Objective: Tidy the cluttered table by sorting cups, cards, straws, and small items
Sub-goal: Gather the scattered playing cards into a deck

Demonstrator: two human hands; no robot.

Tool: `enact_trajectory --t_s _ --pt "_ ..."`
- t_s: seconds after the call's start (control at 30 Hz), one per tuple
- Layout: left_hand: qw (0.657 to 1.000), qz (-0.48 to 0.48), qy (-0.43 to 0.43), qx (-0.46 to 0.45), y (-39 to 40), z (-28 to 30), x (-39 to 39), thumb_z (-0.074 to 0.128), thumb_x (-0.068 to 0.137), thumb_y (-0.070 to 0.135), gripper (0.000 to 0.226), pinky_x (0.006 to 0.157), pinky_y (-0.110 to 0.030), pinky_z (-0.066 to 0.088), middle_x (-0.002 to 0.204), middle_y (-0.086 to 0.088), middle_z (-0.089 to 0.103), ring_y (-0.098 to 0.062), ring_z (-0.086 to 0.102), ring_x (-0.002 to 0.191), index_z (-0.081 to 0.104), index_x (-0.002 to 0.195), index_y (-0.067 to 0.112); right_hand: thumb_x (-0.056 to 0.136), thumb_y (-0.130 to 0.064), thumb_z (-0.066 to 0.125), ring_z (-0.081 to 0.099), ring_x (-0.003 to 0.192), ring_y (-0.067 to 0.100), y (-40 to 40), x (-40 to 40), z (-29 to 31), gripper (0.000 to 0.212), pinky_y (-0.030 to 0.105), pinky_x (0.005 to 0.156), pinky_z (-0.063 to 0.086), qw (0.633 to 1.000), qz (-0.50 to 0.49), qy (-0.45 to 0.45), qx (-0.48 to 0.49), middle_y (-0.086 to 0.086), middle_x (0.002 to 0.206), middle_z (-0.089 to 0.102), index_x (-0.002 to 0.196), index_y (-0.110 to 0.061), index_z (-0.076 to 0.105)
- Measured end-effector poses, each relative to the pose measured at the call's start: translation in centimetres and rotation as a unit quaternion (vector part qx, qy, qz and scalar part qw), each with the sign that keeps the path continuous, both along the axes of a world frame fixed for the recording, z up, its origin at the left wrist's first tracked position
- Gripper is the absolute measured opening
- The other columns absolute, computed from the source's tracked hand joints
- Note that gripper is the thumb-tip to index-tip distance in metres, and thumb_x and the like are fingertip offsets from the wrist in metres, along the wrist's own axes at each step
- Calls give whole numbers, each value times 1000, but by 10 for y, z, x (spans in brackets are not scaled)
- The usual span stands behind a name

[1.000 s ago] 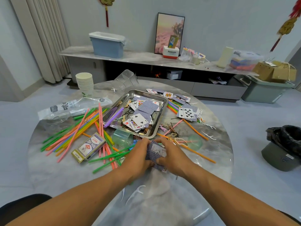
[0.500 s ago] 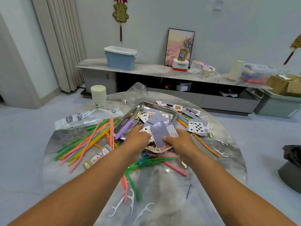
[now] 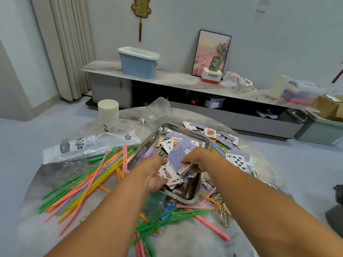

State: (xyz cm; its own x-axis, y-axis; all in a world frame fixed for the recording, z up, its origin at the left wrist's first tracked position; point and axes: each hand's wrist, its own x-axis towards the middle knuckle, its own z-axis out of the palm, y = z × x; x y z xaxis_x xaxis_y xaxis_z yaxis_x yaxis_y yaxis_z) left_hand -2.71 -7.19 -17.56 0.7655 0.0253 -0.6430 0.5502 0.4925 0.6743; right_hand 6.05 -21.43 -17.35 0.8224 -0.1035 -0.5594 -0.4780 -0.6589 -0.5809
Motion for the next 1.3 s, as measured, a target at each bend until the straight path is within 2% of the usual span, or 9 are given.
enact_trajectory --t_s 0.17,0.27,0.33,0.47,0.57,0.73,0.9,1.03,1.3 --pt "999 -10 19 -23 -6 -8 4 46 102 1 65 121 -52 22 167 -18 4 -36 10 153 12 158 3 95 -17 70 61 78 20 2 10 -4 22 33 82 55 997 64 31 -32 8 85 63 79 -9 57" --pt "998 -35 28 -34 -6 -14 5 49 101 4 68 121 -51 26 161 -32 14 -41 20 150 11 158 4 95 -19 71 65 97 25 4 4 -1 17 40 101 53 991 116 35 -55 14 109 65 98 -4 64" --pt "998 -40 29 -43 -6 -14 6 49 102 5 66 118 -52 32 155 -37 23 -45 31 144 13 158 2 92 -24 75 59 118 31 9 1 -1 42 40 106 48 988 124 11 -89 17 129 59 123 1 58" --pt "998 -48 11 -37 -10 -12 7 44 105 7 49 96 -48 50 144 -34 39 -41 55 115 28 151 0 80 -21 87 65 114 31 17 2 -4 75 43 100 54 985 137 -44 -97 18 132 62 139 3 47" --pt "997 -67 17 -21 -10 -17 8 48 103 10 51 117 -50 35 143 -28 43 -39 43 137 32 152 5 73 -17 91 71 103 33 20 2 -4 62 49 93 58 989 127 -32 -65 19 115 71 122 2 57" --pt "998 -56 3 16 -5 -16 14 42 106 8 42 110 -44 42 138 -27 51 -34 51 128 38 147 1 79 -11 86 71 82 26 0 18 0 32 41 81 60 999 40 -35 10 14 91 73 97 -2 61" --pt "996 -72 26 45 5 -22 21 48 103 6 59 119 -50 31 157 -31 26 -42 30 145 22 156 4 93 -11 71 68 72 22 -24 36 23 15 36 75 59 993 -11 58 104 10 82 70 94 -3 59" --pt "996 -69 48 6 -4 -22 18 50 102 7 60 118 -50 33 154 -31 31 -42 34 143 23 156 5 97 -12 67 66 77 25 -12 27 9 15 46 99 54 990 46 112 72 11 81 67 91 -1 57" --pt "997 -34 47 -40 -12 -27 14 49 105 13 19 71 -37 56 113 -18 70 -32 69 98 59 120 8 98 -26 66 68 85 28 14 25 -8 22 43 97 53 989 74 127 24 7 79 67 90 -8 56"
